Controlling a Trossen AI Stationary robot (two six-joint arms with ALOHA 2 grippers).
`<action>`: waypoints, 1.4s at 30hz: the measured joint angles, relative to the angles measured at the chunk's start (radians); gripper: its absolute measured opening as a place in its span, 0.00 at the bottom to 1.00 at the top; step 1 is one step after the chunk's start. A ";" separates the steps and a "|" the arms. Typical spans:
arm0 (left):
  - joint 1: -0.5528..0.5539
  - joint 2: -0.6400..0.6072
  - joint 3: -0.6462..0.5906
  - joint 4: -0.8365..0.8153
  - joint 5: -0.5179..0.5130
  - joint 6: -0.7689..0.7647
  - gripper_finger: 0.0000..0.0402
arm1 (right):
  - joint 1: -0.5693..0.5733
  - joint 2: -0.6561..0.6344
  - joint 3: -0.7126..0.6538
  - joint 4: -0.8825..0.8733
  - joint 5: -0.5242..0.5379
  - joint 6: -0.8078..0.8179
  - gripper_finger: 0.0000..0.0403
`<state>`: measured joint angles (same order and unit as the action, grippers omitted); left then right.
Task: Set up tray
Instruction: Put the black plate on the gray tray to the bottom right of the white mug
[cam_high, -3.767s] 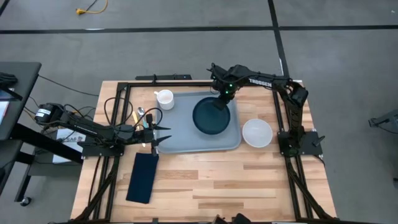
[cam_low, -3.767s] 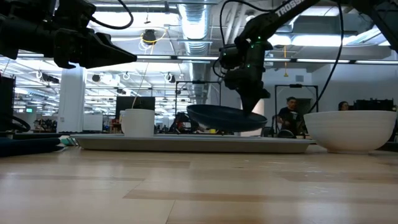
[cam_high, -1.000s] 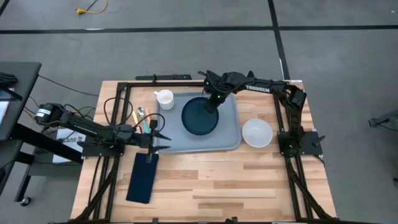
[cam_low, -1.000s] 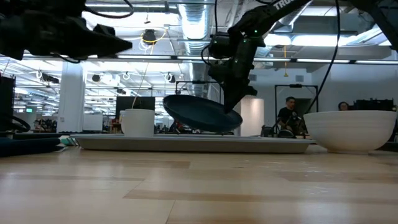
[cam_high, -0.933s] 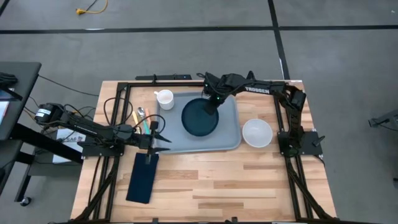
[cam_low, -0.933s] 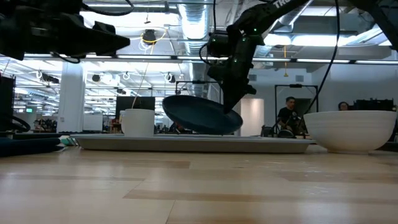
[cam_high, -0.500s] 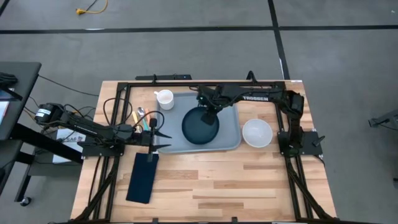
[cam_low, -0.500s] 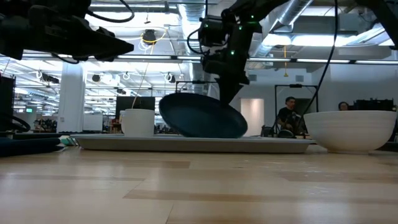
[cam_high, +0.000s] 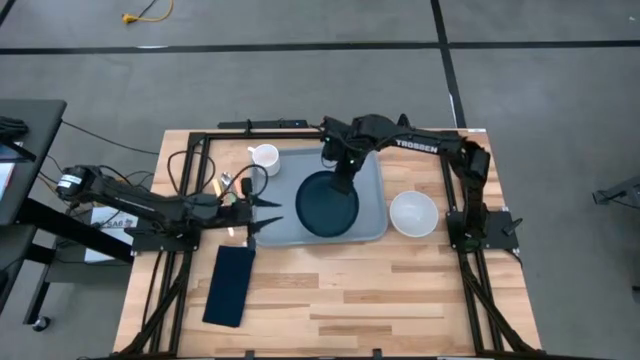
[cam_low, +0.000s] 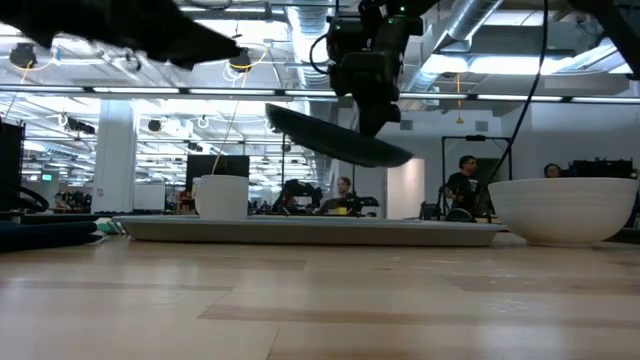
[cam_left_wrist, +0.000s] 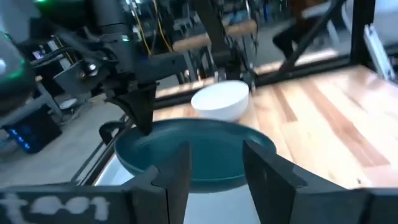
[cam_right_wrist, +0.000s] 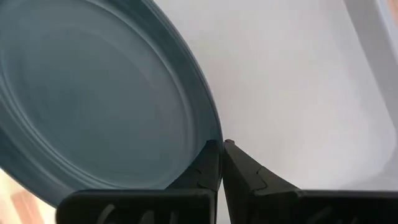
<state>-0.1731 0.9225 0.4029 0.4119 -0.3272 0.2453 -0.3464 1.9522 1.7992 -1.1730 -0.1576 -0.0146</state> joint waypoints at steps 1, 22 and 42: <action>0.000 0.011 0.046 -0.071 0.000 0.015 0.34 | -0.005 0.000 0.008 -0.017 0.000 -0.011 0.00; -0.024 0.440 0.453 -0.643 -0.093 0.486 0.42 | 0.044 0.000 0.027 -0.206 -0.055 -0.229 0.01; -0.121 0.468 0.469 -0.526 -0.184 0.731 0.42 | 0.172 0.000 0.027 -0.109 -0.055 -0.283 0.00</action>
<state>-0.2938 1.3903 0.8722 -0.1137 -0.5110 0.9762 -0.1747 1.9522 1.8263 -1.2817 -0.2127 -0.2974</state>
